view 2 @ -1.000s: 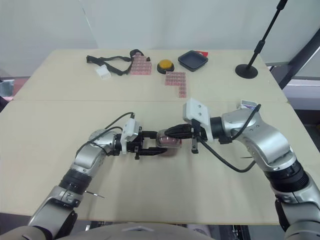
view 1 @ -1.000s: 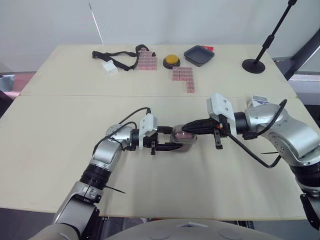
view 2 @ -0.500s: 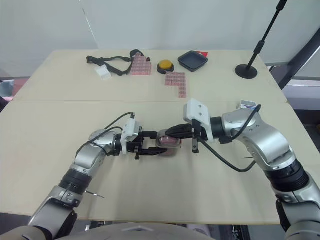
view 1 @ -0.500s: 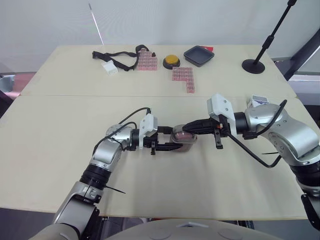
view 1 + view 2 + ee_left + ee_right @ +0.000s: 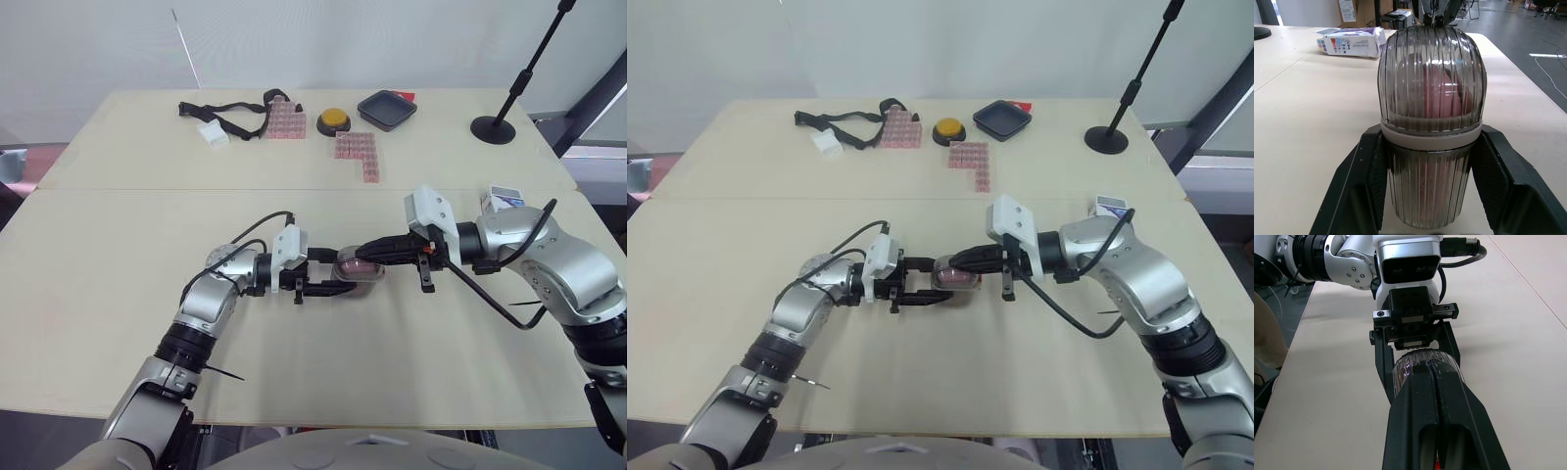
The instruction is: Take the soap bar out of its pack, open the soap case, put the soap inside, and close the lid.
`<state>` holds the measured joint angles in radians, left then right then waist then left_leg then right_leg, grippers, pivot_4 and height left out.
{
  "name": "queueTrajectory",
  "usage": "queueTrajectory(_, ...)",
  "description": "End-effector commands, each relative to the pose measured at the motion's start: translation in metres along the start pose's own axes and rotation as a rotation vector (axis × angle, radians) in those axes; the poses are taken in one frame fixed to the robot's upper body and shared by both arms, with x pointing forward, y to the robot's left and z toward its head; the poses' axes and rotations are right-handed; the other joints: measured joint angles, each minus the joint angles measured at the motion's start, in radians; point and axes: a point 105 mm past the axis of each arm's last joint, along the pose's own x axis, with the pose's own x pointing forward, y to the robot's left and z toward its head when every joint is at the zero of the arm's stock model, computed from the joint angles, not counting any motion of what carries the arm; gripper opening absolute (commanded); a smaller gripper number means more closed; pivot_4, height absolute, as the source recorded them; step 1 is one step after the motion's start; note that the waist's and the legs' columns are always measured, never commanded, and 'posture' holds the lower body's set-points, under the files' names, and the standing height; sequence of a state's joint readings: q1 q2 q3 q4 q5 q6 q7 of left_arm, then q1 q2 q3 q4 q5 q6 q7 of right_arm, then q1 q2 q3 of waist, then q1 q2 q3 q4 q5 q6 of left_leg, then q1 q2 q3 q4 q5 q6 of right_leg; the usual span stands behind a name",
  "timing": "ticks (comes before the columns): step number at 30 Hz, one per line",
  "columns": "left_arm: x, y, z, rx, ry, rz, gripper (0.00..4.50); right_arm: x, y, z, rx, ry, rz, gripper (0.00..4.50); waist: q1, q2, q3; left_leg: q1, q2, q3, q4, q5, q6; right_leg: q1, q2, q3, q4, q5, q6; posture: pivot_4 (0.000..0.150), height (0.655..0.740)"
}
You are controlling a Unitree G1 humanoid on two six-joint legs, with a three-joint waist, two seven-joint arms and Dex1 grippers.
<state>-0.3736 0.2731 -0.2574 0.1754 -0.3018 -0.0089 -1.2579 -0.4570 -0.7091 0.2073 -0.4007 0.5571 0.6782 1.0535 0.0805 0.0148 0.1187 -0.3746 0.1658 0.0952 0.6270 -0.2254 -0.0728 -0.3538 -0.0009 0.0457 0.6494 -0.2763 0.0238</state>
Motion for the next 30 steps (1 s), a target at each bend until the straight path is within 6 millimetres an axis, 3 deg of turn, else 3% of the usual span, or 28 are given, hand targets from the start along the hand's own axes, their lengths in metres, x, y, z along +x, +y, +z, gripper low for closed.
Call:
queueTrajectory(1, -0.001, 0.003, 0.017, 0.067, -0.041, 0.005, 1.93, -0.008, -0.016, -0.014, 0.047, 0.042, -0.095, 0.05, 0.000, 0.000, 0.000, 0.000, 0.000, 0.000, 0.000, 0.000, 0.000, 0.000, 0.000, 0.000, 0.000, 0.000, 0.000, 0.150, 0.7400)
queueTrajectory(3, -0.001, 0.004, 0.017, 0.056, -0.043, 0.007, 1.93, -0.019, -0.026, -0.006, 0.026, 0.012, -0.152, 0.29, 0.000, 0.000, 0.000, 0.000, 0.000, 0.000, 0.000, 0.000, 0.000, 0.000, 0.000, 0.000, 0.000, 0.000, 0.000, 0.150, 0.7400)
queueTrajectory(8, -0.002, 0.004, 0.018, 0.010, -0.051, 0.010, 1.93, -0.049, -0.038, 0.007, -0.059, -0.030, -0.255, 1.87, 0.002, 0.000, 0.000, -0.001, -0.002, 0.000, 0.000, 0.000, 0.001, -0.003, -0.001, -0.001, 0.000, 0.000, 0.000, 0.150, 0.7400)
queueTrajectory(11, -0.003, 0.004, 0.019, -0.056, -0.048, 0.001, 1.93, -0.064, -0.041, -0.011, -0.132, 0.058, -0.339, 2.83, 0.007, 0.000, 0.000, -0.003, -0.001, 0.000, -0.002, 0.000, 0.000, -0.002, 0.000, -0.001, 0.000, 0.000, 0.000, 0.150, 0.7400)
queueTrajectory(14, -0.006, 0.005, 0.019, -0.166, -0.043, -0.001, 1.93, -0.072, -0.030, -0.037, -0.160, 0.170, -0.325, 3.84, 0.015, 0.000, 0.000, -0.003, -0.001, 0.000, -0.002, 0.000, 0.001, -0.002, 0.000, -0.002, -0.002, 0.000, 0.000, 0.150, 0.7400)
queueTrajectory(15, -0.007, 0.005, 0.019, -0.202, -0.041, -0.002, 1.93, -0.073, -0.028, -0.040, -0.138, 0.180, -0.327, 4.29, 0.013, 0.000, 0.000, -0.003, -0.001, 0.000, -0.002, 0.000, 0.001, -0.003, 0.000, -0.002, -0.003, 0.000, 0.000, 0.150, 0.7400)
queueTrajectory(16, -0.008, 0.005, 0.020, -0.251, -0.043, -0.002, 1.93, -0.073, -0.023, -0.039, -0.087, 0.158, -0.300, 4.48, 0.011, 0.000, 0.000, -0.003, -0.001, 0.000, -0.002, 0.000, 0.001, -0.003, 0.000, -0.002, -0.003, 0.000, 0.000, 0.150, 0.7400)
queueTrajectory(22, -0.009, 0.008, 0.029, -0.605, -0.038, -0.006, 1.93, -0.061, 0.001, -0.029, -0.105, -0.025, -0.202, 4.48, -0.001, 0.000, 0.001, -0.001, -0.001, 0.000, -0.002, 0.000, 0.000, -0.003, -0.001, -0.002, -0.003, 0.000, 0.000, 0.150, 0.7400)
queueTrajectory(25, -0.009, 0.003, 0.024, -0.754, 0.022, -0.016, 1.93, -0.057, 0.014, -0.036, -0.097, -0.070, -0.162, 4.48, 0.001, 0.000, 0.001, -0.001, -0.001, 0.000, -0.002, 0.000, 0.000, -0.003, -0.001, -0.002, -0.003, 0.000, 0.000, 0.150, 0.7400)
queueTrajectory(30, -0.012, 0.003, 0.007, -0.853, 0.108, 0.040, 1.93, -0.054, 0.025, -0.045, -0.091, -0.097, -0.118, 4.48, -0.002, 0.000, 0.001, -0.004, -0.002, 0.000, -0.002, 0.000, 0.001, -0.003, -0.001, -0.002, -0.006, 0.000, 0.000, 0.150, 0.7400)
